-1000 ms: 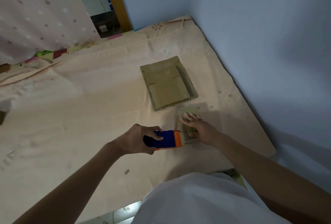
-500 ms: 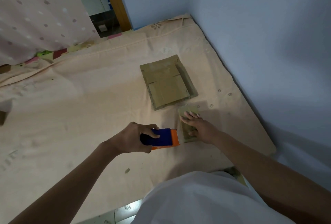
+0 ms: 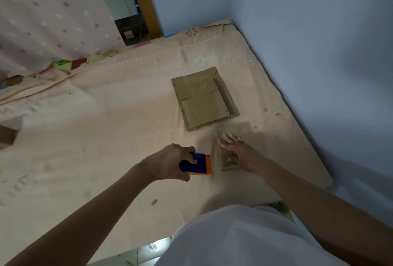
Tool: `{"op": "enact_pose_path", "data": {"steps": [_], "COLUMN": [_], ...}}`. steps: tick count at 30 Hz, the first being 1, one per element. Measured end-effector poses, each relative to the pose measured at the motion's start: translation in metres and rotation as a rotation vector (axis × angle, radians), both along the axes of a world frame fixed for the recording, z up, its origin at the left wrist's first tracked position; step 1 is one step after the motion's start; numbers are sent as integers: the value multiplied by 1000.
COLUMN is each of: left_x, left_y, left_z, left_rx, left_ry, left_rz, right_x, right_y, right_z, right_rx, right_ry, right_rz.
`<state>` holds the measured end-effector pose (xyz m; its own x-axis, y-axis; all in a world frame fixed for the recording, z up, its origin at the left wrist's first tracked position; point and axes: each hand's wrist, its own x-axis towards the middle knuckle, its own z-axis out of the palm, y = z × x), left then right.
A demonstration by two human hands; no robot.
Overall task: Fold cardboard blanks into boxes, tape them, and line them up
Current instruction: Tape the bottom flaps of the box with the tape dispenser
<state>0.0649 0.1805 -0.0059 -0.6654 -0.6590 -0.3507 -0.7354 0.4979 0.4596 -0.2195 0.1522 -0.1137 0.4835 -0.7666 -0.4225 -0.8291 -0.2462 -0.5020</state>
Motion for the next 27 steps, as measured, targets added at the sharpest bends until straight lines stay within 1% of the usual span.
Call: {"op": "enact_pose_path", "data": {"steps": [10,13,20,21,24,25,27], "left_x": [-51,-62,-77,-76,-64,-59,-50], "left_y": [-10,-15,-36,-37,-32,-30,-30], "left_z": [2,1,2,2,3,1,1], "left_rx": [-53,-49,74,75,68,67,28], "left_ry": [-239,-278,-318,-332,-458,-468,-413], "left_rz": [-163,-192,-76,-65,-49,-33,11], "right_x": [-1,0,-1,-1,-1,-1,-2], "right_y": [0,0,-1,-1,-1,-1,-2], "right_z": [1,1,-4,-4,-3,-3,-3], "right_rx": [-21,-42,-48,-46,-46,-42,-45], "right_ry": [34,32,30,29,28,22,11], "right_rz": [40,54,63,62,60,56,50]}}
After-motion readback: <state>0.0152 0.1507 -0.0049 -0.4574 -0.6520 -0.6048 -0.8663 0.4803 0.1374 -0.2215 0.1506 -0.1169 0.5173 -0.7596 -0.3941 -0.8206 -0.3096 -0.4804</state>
